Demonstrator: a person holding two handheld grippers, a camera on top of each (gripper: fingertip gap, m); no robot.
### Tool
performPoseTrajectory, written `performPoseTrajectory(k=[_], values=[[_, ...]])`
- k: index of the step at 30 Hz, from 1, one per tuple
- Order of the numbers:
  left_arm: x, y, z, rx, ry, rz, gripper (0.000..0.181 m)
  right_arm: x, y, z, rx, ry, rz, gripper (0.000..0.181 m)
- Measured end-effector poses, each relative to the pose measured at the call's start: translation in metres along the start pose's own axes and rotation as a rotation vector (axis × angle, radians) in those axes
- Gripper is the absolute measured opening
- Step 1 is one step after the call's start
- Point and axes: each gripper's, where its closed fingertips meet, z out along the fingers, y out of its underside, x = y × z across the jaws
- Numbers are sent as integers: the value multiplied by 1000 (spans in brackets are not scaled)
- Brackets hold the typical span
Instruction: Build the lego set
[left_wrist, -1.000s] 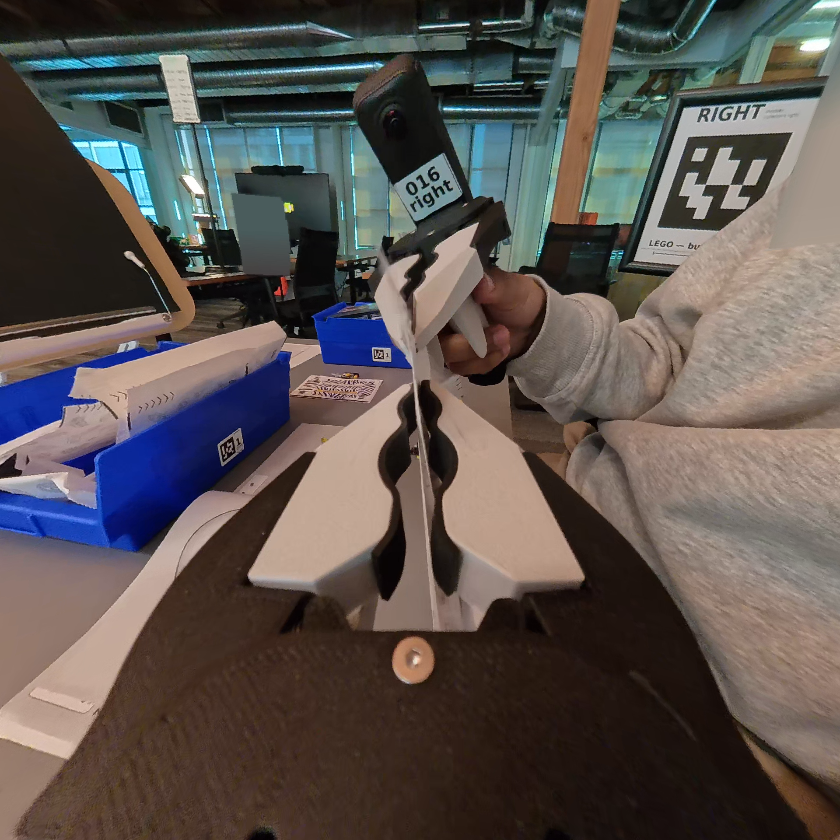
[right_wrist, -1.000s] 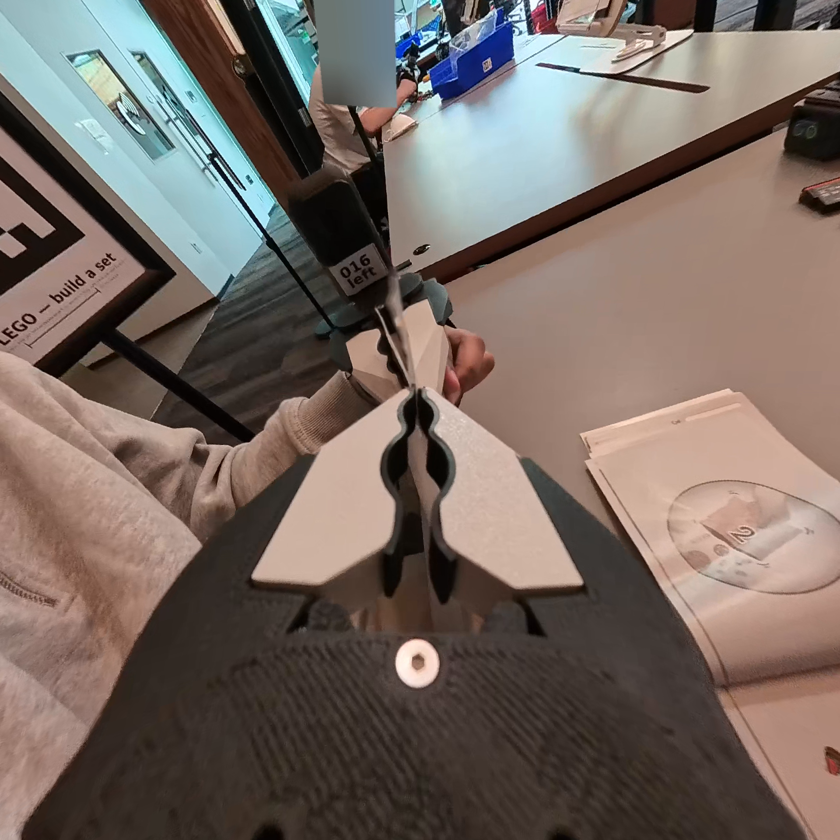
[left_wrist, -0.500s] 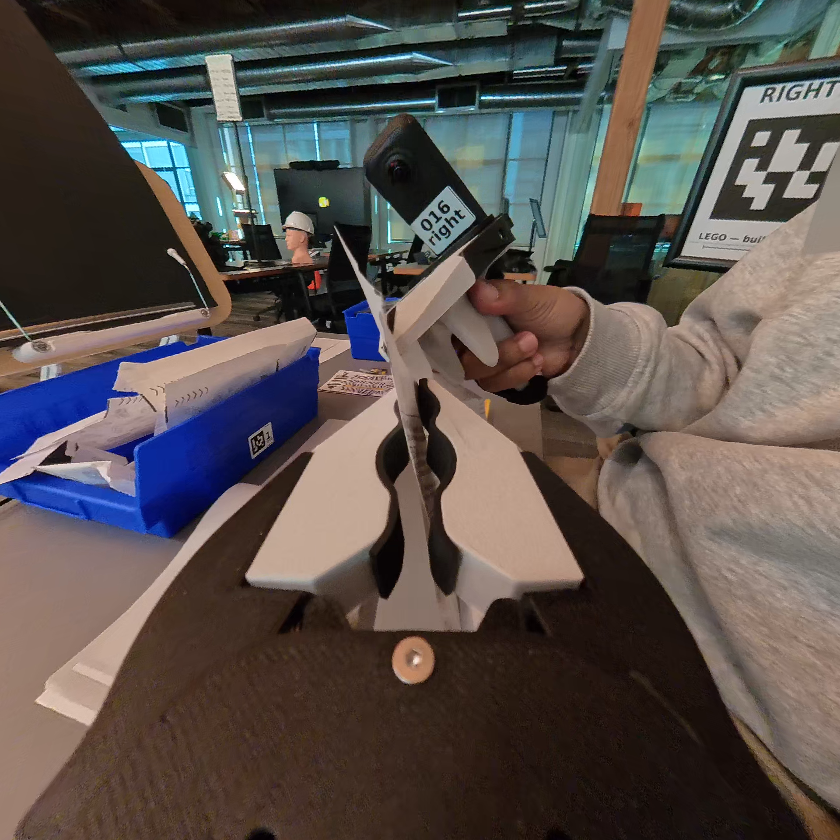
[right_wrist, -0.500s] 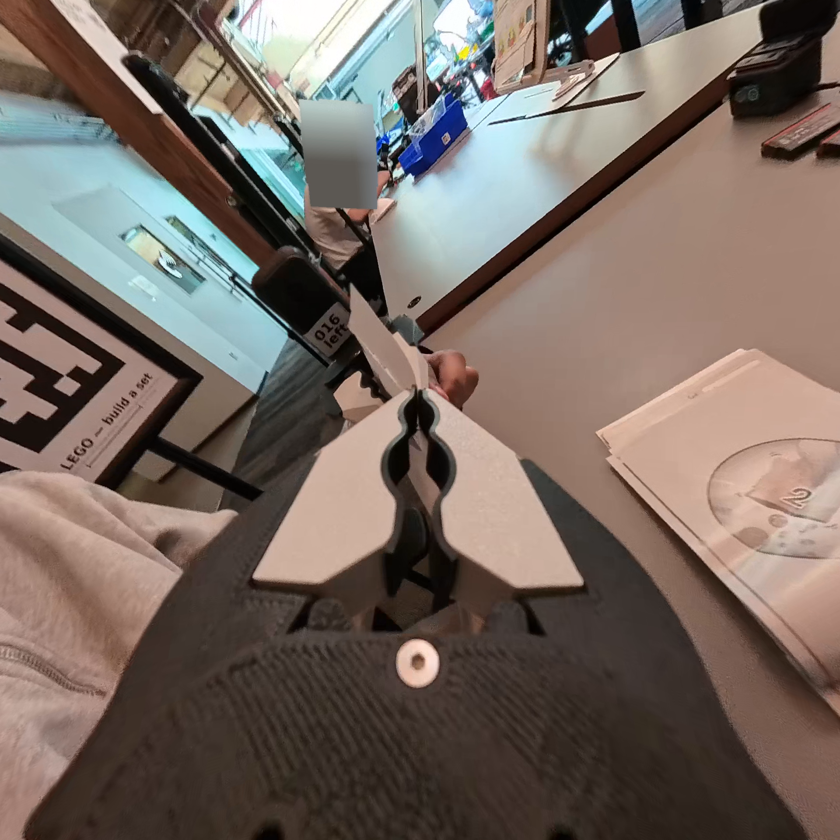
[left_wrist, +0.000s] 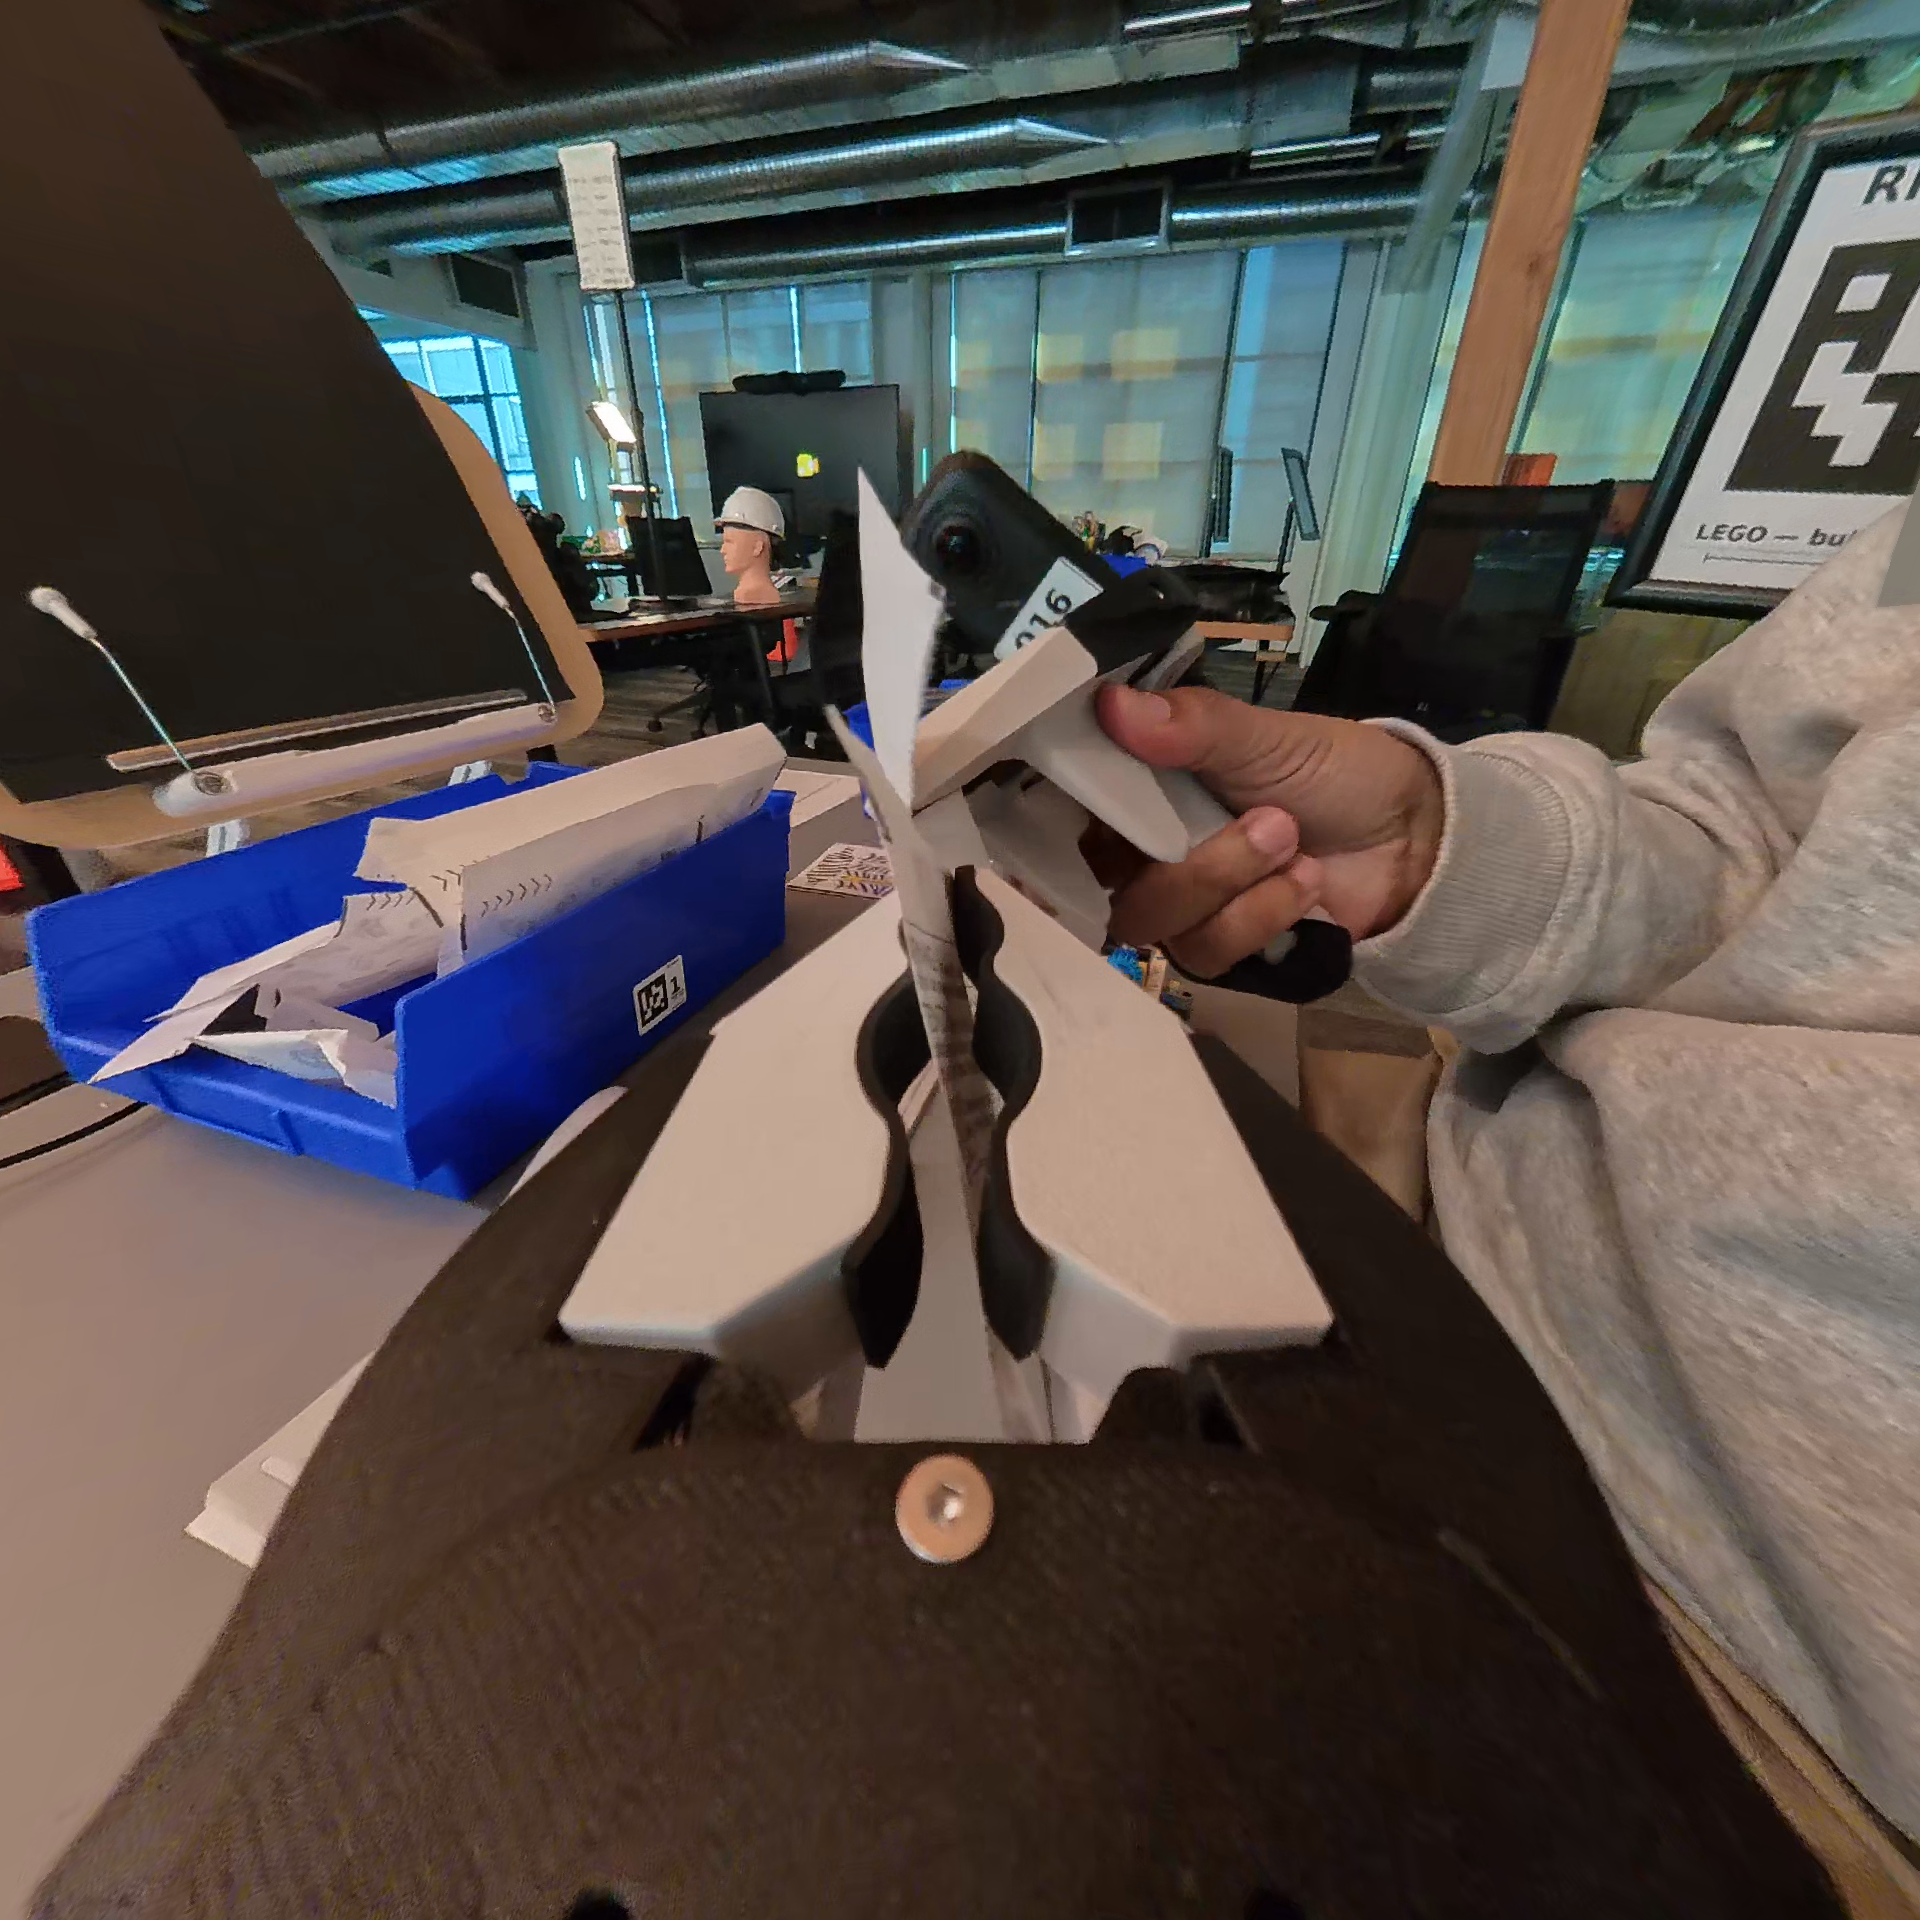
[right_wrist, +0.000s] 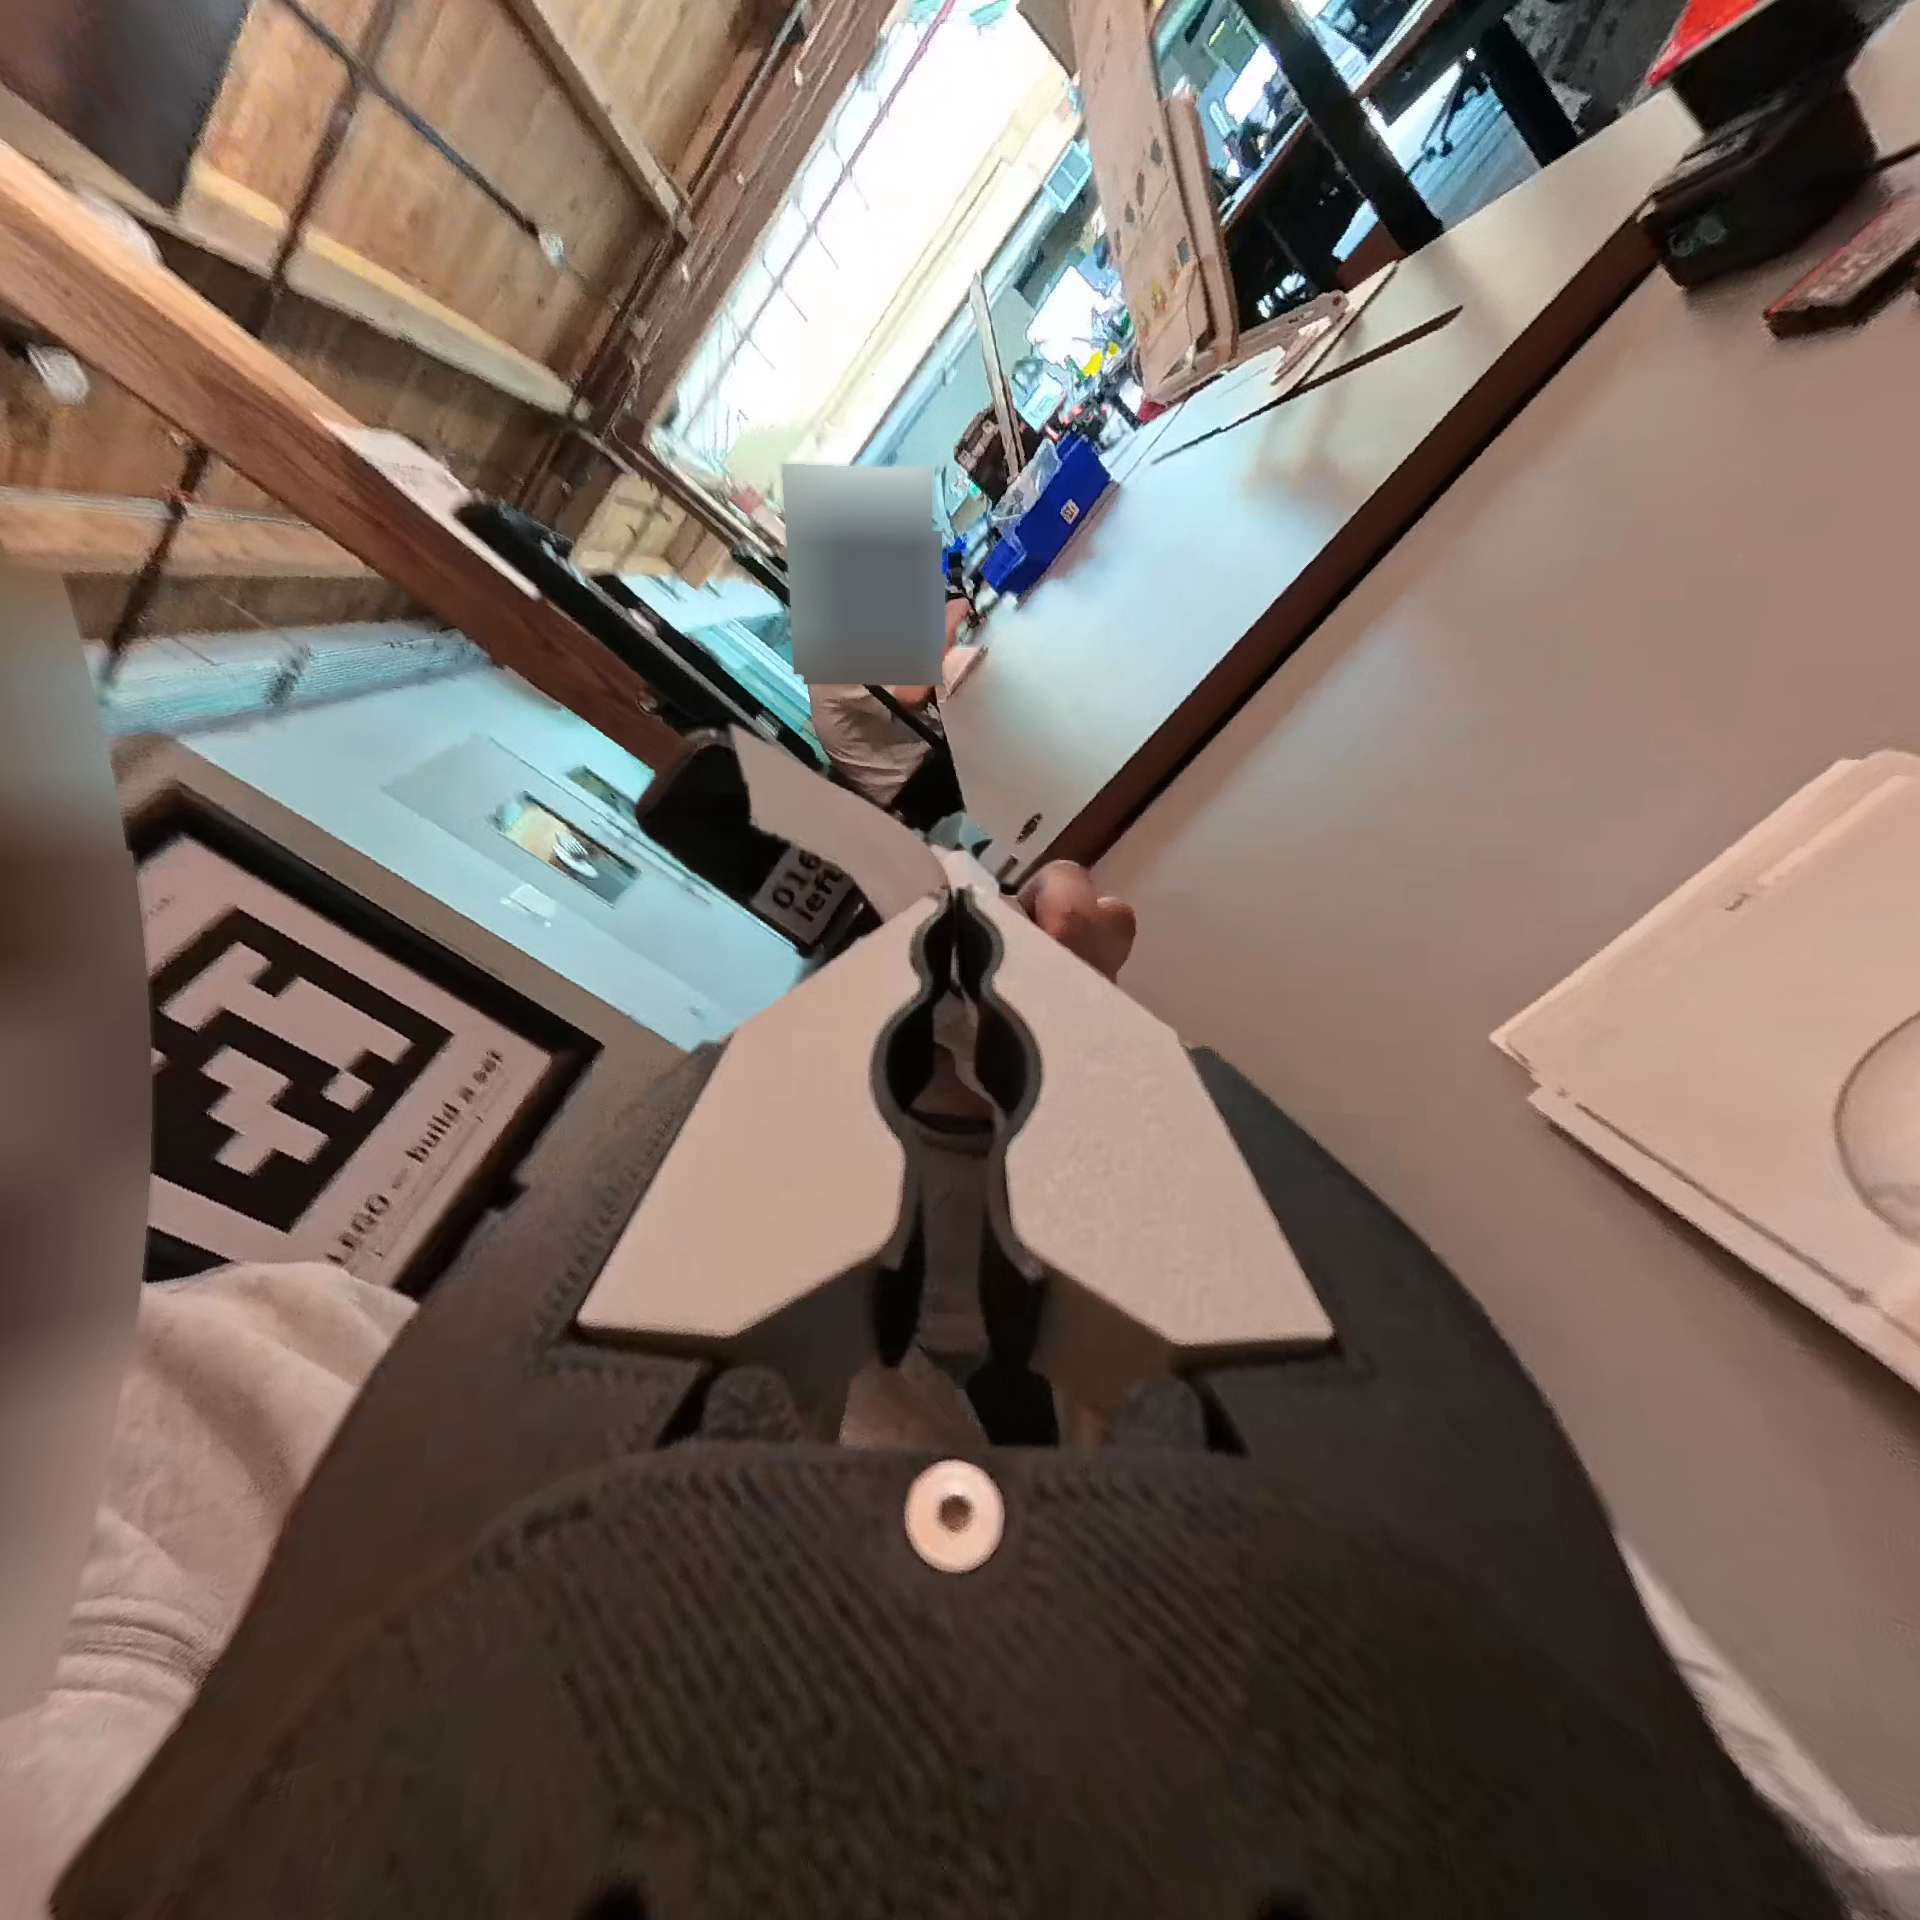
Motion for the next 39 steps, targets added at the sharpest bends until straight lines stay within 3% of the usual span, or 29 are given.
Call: performPoseTrajectory(k=[2,5,9,12,14,17,22,28,39], values=[[4,0,-5,9,41,-16,0,-8,4,1,-80,-15,-98,2],[14,0,-11,16,122,-56,0,-25,5,-4,-175,-59,-196,19],[27,-1,-12,5,216,-97,0,-27,21,-8,-356,-38,-315,23],[34,3,-11,-23,262,-121,0,-30,35,-6,-449,-48,-373,20],[37,4,-10,-31,280,-131,0,-29,39,-5,-478,-39,-414,0],[33,4,-9,-20,259,-130,0,-26,36,-3,-469,-7,-426,0],[23,-3,-8,34,205,-124,0,-24,23,2,-346,-7,-292,0],[12,8,-7,-2,148,-132,0,-7,19,5,-253,-34,-78,0],[1,17,-7,-41,82,-111,0,9,16,8,-170,9,20,0]])
